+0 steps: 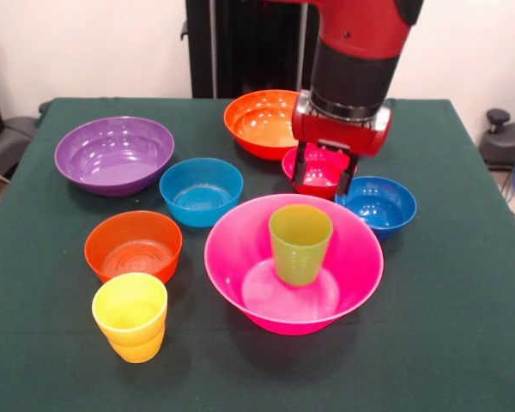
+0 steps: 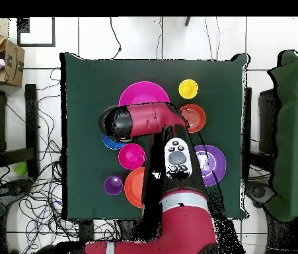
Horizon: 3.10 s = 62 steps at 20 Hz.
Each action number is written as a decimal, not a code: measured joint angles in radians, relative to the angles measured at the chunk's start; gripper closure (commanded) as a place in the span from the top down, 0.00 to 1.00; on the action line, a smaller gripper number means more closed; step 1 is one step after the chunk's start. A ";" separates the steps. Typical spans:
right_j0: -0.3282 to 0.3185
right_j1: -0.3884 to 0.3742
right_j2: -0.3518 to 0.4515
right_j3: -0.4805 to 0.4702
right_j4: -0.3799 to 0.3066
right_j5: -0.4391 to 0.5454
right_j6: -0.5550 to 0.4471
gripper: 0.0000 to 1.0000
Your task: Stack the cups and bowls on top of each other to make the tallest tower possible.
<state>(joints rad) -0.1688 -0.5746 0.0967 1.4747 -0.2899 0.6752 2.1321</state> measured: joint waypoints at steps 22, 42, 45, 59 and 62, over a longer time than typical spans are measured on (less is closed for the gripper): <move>-0.053 -0.084 0.000 0.059 0.000 0.002 0.000 1.00; -0.041 -0.009 0.000 0.068 0.000 -0.090 0.000 1.00; -0.040 -0.002 0.000 0.069 0.000 -0.114 0.000 1.00; -0.029 0.064 0.001 0.065 0.000 -0.141 0.000 1.00; -0.029 0.073 0.001 0.065 0.000 -0.142 0.000 1.00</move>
<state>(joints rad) -0.1982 -0.5014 0.0973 1.5395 -0.2897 0.5329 2.1321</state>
